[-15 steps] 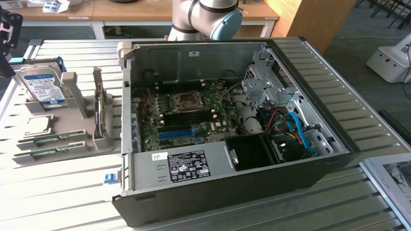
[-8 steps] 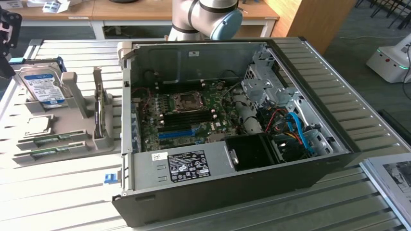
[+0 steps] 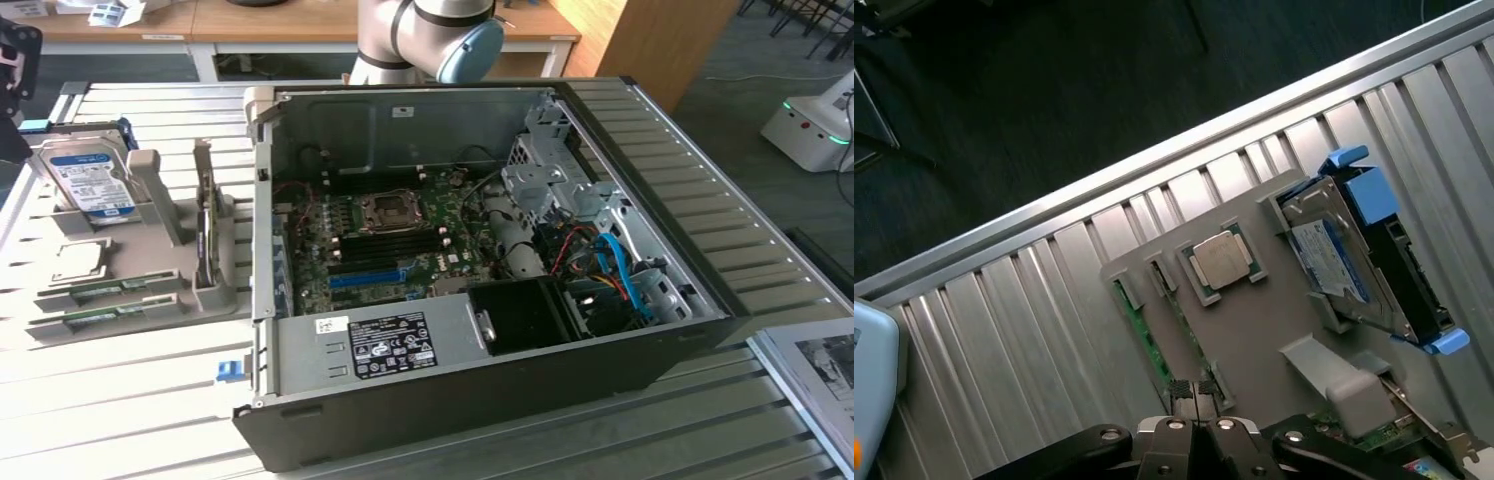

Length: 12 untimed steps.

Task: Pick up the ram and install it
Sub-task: 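Pick up the ram and move it above insertion slot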

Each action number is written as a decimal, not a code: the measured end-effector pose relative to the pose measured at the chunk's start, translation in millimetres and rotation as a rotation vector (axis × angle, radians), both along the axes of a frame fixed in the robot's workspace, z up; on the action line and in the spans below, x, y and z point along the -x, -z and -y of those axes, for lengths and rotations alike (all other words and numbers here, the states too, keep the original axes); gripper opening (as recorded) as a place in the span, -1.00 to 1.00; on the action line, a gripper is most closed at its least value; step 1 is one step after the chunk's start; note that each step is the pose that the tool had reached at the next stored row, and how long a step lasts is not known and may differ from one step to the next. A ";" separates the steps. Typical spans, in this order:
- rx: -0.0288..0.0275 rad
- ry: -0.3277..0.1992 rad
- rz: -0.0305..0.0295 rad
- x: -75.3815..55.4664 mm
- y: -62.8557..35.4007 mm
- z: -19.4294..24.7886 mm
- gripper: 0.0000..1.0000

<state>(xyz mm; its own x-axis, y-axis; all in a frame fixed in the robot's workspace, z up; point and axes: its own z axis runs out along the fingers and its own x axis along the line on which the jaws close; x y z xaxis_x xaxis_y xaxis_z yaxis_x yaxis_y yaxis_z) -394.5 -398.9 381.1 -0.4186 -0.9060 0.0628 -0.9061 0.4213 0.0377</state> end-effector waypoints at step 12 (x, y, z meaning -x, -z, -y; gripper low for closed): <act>-0.0001 -0.093 0.0000 0.0 0.0 0.0 -0.80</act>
<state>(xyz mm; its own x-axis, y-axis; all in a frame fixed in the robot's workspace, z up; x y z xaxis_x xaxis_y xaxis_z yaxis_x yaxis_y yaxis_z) -394.5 -398.9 381.1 -0.3327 -0.9410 0.0627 -0.9413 0.3353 0.0377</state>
